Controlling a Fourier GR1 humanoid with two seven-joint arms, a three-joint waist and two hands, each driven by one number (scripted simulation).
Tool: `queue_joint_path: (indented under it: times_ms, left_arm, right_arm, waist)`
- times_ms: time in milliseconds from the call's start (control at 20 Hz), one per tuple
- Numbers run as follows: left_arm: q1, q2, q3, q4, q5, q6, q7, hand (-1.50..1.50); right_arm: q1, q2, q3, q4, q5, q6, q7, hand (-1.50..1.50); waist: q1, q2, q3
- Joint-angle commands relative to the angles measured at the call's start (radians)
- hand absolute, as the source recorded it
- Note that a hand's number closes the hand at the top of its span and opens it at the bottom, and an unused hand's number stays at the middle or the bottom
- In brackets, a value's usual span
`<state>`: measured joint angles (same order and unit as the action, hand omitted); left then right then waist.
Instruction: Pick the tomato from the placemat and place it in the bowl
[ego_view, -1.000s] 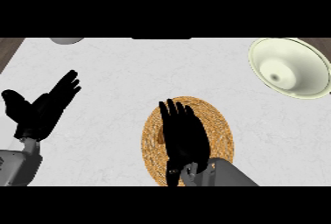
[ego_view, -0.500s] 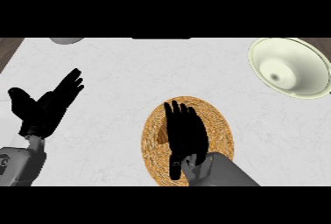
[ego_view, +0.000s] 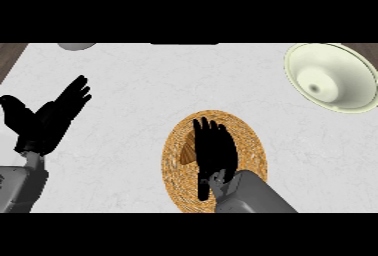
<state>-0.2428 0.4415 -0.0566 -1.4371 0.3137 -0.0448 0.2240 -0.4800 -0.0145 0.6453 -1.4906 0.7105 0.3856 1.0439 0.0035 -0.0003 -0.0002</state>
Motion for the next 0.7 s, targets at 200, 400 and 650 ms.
queue_joint_path:
  times_ms: [200, 400, 650]
  left_arm:
    - [0.020, -0.090, -0.031, 0.022, -0.084, 0.027, -0.045, 0.00]
    - [0.069, -0.076, 0.010, -0.052, -0.082, -0.004, -0.019, 0.00]
    - [0.067, -0.054, 0.046, -0.122, -0.072, -0.034, 0.067, 0.00]
  right_arm:
    - [0.031, 0.014, -0.016, 0.095, 0.046, -0.026, 0.026, -1.50]
    - [0.064, 0.014, -0.061, 0.110, 0.084, -0.035, -0.036, -1.50]
    - [0.116, 0.013, -0.054, 0.179, 0.123, -0.083, -0.105, -1.50]
  waist:
    - [-0.004, 0.001, 0.000]
    - [0.000, 0.000, 0.000]
    - [0.001, -0.001, 0.000]
